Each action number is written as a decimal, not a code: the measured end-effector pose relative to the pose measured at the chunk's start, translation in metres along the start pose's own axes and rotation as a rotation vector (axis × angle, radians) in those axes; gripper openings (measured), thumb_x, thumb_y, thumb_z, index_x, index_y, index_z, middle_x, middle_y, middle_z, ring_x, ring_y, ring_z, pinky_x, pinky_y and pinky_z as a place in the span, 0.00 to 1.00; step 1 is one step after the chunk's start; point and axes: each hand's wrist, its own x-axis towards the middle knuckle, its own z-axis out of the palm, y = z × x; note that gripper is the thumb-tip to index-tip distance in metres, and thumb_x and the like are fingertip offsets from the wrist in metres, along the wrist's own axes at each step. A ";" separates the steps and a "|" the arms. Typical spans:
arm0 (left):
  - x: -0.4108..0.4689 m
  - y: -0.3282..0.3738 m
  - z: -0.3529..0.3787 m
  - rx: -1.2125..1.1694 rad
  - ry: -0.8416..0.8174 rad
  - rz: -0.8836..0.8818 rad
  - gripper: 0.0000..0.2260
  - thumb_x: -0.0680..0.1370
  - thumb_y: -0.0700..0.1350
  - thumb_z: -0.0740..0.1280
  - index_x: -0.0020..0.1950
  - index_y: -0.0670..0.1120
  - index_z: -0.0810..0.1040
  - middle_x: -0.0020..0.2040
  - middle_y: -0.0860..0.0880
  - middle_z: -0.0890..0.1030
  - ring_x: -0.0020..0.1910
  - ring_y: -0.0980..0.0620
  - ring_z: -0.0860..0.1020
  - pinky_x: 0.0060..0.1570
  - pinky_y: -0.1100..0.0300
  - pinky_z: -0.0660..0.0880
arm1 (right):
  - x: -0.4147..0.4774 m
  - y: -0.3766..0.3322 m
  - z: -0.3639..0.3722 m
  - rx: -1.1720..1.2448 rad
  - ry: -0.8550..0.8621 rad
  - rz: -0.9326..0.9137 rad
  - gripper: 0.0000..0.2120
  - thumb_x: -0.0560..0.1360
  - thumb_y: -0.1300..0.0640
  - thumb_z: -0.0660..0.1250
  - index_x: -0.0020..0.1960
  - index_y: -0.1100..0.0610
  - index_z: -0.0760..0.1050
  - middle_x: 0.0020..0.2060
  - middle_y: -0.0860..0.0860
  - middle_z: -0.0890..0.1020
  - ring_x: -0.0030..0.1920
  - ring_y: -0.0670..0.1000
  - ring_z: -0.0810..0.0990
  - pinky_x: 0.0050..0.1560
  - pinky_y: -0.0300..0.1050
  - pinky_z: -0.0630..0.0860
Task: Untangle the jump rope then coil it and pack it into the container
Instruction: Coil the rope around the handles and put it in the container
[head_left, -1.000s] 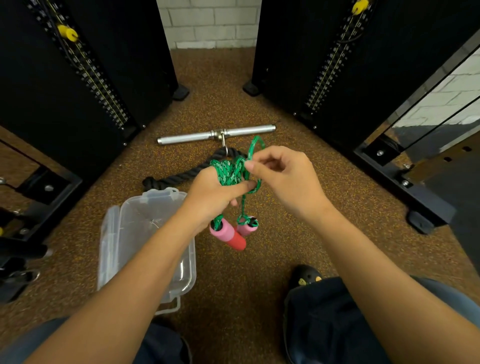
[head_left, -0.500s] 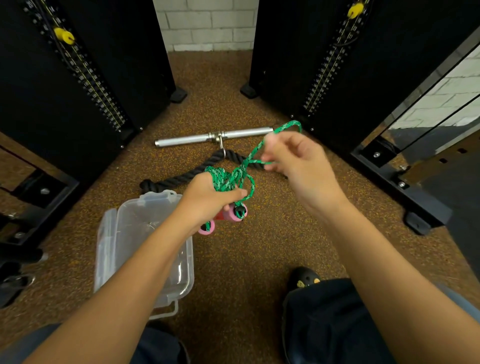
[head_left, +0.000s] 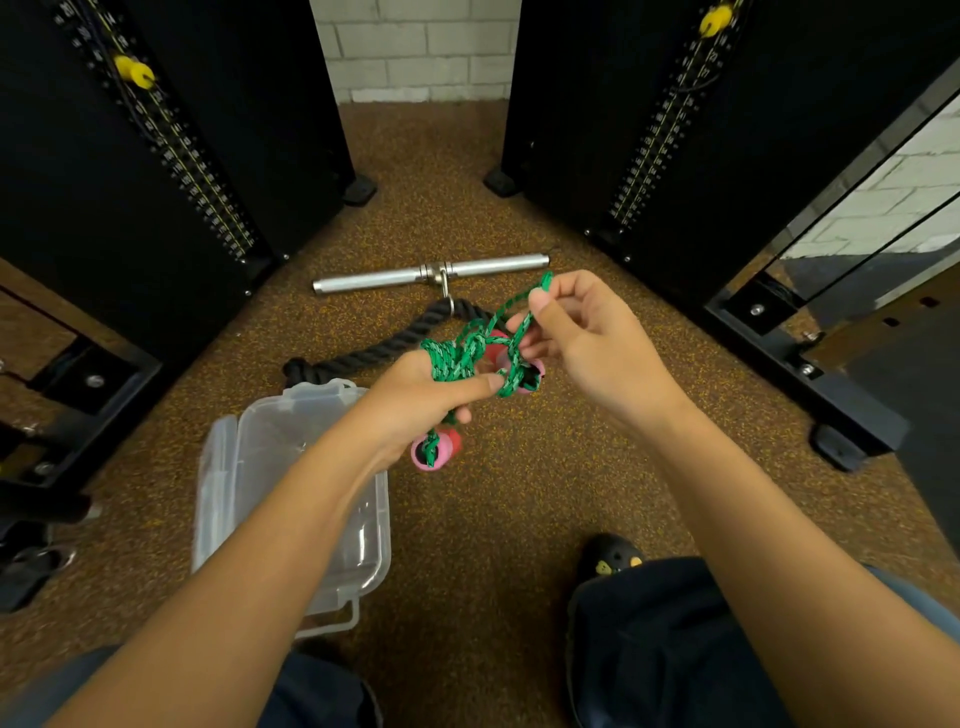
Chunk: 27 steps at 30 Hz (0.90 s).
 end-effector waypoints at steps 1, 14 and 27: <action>-0.001 0.001 0.001 -0.005 -0.019 0.007 0.01 0.73 0.42 0.70 0.42 0.47 0.79 0.26 0.58 0.77 0.24 0.61 0.70 0.31 0.67 0.69 | 0.000 0.000 -0.001 0.029 0.004 0.010 0.05 0.79 0.59 0.59 0.44 0.55 0.68 0.37 0.49 0.81 0.35 0.46 0.78 0.42 0.40 0.78; -0.006 0.004 0.016 -0.121 -0.008 0.204 0.07 0.71 0.35 0.71 0.43 0.46 0.79 0.34 0.52 0.82 0.33 0.57 0.78 0.31 0.67 0.73 | 0.000 -0.002 0.001 0.171 0.038 0.063 0.04 0.74 0.63 0.67 0.41 0.59 0.73 0.34 0.56 0.80 0.35 0.48 0.83 0.41 0.38 0.81; -0.001 -0.002 0.013 -0.049 0.095 0.270 0.14 0.61 0.50 0.77 0.44 0.49 0.81 0.42 0.50 0.84 0.43 0.52 0.81 0.50 0.52 0.78 | 0.001 -0.007 -0.001 0.700 0.019 0.169 0.06 0.76 0.65 0.62 0.41 0.62 0.72 0.32 0.54 0.81 0.35 0.47 0.83 0.38 0.33 0.79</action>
